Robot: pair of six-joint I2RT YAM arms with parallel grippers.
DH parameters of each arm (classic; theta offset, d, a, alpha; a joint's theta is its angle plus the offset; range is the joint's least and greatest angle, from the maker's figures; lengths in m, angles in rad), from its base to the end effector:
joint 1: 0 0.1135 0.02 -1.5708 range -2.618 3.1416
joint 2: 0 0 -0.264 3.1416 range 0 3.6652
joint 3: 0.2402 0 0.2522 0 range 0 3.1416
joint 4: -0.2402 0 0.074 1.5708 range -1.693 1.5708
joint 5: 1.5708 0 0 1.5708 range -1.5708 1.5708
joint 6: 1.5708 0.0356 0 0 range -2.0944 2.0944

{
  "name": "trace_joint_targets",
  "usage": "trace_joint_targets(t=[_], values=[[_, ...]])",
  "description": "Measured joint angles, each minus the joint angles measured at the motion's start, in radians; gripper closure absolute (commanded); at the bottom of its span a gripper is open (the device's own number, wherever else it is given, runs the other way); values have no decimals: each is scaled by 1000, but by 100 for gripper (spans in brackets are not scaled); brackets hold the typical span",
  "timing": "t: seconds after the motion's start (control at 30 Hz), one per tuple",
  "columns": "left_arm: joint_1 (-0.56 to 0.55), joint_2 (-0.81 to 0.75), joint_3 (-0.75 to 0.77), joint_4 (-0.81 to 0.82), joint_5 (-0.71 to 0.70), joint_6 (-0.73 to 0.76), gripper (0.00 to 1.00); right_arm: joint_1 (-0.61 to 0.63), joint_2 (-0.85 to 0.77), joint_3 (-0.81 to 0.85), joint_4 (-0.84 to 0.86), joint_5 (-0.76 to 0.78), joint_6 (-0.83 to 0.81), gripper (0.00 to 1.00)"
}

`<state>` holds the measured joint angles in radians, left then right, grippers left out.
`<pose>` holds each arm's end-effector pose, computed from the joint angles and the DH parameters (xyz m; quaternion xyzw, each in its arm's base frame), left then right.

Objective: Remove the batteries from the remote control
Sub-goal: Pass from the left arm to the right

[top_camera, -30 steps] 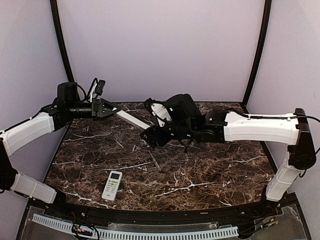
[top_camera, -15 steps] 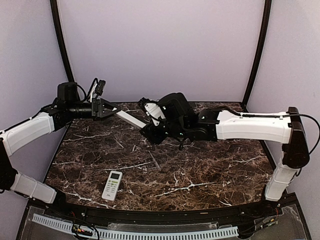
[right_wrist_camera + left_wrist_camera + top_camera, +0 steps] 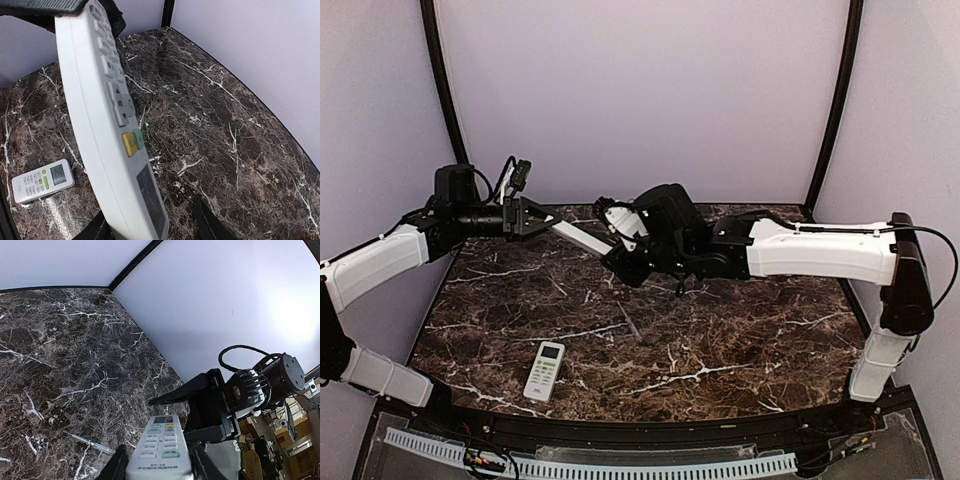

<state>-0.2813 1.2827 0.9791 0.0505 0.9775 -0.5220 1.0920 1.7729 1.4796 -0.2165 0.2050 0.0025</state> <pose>0.2681 -0.1082 0.3271 0.2016 0.7276 -0.5530 0.3524 0.1999 0.3693 0.3056 -0.4004 0.7607 0.1865 0.4757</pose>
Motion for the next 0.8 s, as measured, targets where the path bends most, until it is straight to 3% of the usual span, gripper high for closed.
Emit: trace_joint_targets(t=[0.23, 0.6, 0.67, 0.7, 0.8], values=[[0, 1, 0, 0, 6, -6, 92, 0, 4, 15, -1, -15, -37, 55], [0, 17, 2, 0, 12, -10, 92, 0, 4, 20, -2, -49, -83, 78], [0, 19, 4, 1, 12, -17, 87, 2, 4, 20, -8, -69, -98, 83], [0, 23, 5, 2, 13, -22, 79, 6, 4, 20, -14, -81, -106, 86], [0, 28, 8, 0, 17, -33, 67, 12, 4, 20, -24, -87, -110, 94]])
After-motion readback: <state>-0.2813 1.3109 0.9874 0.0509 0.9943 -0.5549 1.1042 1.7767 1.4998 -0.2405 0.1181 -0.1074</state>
